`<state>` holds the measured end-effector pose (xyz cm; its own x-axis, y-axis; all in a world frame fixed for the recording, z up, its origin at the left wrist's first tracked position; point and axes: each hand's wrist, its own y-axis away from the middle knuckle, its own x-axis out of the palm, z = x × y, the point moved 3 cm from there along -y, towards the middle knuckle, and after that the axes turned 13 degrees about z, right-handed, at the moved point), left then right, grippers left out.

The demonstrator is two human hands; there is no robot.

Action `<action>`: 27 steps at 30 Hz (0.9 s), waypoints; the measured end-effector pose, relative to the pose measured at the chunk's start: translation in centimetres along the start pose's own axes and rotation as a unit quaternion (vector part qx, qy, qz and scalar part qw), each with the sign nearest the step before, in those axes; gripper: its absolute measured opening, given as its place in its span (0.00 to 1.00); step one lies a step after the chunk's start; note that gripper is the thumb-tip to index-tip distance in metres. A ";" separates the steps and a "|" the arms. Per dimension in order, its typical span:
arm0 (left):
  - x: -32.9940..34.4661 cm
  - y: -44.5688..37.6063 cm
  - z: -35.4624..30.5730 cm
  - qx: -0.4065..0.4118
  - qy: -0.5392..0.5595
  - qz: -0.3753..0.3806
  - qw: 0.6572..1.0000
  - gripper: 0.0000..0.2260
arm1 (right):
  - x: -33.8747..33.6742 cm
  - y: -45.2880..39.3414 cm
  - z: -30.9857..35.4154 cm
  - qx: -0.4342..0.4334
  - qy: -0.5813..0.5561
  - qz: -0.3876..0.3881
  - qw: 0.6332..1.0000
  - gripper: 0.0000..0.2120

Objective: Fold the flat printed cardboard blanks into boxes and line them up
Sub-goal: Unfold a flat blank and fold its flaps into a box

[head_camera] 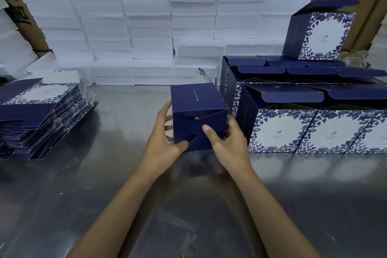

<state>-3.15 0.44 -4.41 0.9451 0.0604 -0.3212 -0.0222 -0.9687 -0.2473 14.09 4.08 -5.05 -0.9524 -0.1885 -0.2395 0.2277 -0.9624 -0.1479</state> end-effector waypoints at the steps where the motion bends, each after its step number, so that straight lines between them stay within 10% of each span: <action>1: 0.1 0.0 -0.1 -0.002 0.005 0.002 1.000 0.44 | -0.1 0.0 0.0 -0.002 0.009 -0.010 1.000 0.17; 15: 0.3 0.4 -0.8 -0.005 0.021 0.000 1.000 0.41 | -0.2 0.4 0.6 -0.023 0.058 -0.060 0.996 0.15; 23: -1.1 0.5 -1.7 -0.024 0.265 -0.026 0.964 0.18 | 0.2 0.3 1.0 0.051 -0.152 0.033 0.986 0.35; 27: -2.1 0.5 -2.0 0.020 0.255 -0.116 0.960 0.16 | -0.2 -0.3 0.9 0.077 -0.243 0.025 0.967 0.23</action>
<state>-4.52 -0.68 -2.01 0.9628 0.1369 0.2328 0.2043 -0.9329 -0.2966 13.97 4.25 -4.07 -0.9322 -0.2699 0.2413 0.2794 -0.9602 0.0056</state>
